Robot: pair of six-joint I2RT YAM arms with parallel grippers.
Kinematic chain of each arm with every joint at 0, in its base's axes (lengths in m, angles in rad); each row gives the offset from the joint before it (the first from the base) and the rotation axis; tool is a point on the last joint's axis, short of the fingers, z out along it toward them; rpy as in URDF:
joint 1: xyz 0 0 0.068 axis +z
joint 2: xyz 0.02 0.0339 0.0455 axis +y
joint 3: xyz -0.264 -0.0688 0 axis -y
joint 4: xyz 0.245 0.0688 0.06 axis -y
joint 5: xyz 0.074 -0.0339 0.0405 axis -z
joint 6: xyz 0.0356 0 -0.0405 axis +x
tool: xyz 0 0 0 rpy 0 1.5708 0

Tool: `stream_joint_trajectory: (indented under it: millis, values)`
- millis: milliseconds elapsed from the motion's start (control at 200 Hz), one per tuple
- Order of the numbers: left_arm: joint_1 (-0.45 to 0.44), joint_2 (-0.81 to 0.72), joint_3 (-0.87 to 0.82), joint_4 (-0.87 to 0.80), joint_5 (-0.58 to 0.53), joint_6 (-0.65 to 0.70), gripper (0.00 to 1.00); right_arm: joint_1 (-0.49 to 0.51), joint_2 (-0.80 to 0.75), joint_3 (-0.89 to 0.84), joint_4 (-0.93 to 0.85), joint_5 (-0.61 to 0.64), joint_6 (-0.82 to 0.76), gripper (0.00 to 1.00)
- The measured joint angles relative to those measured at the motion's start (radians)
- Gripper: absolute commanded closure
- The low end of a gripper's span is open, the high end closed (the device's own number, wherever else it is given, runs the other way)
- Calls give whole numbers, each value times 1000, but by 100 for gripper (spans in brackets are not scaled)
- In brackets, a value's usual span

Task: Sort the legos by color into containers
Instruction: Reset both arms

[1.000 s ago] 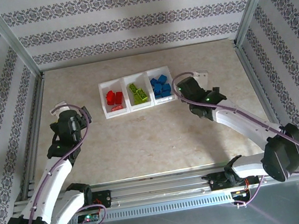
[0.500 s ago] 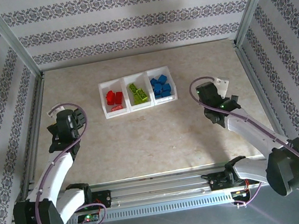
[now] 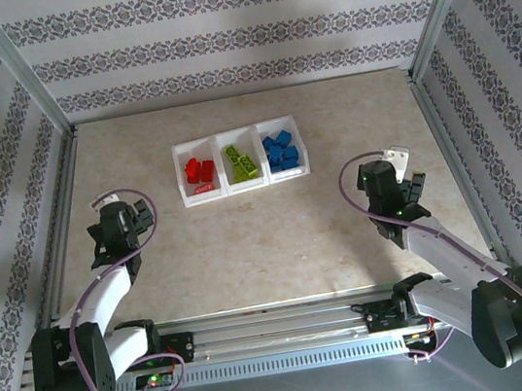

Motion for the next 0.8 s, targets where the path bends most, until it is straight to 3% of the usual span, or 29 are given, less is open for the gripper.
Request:
stream_joint_trajectory:
  millis: [250, 800]
  values:
    - [0, 84, -74, 232, 120, 60, 0, -33, -16, -96, 183, -47, -84, 2]
    - [1, 349, -83, 601, 293, 140, 0, -79, -17, -192, 389, -158, -134, 2]
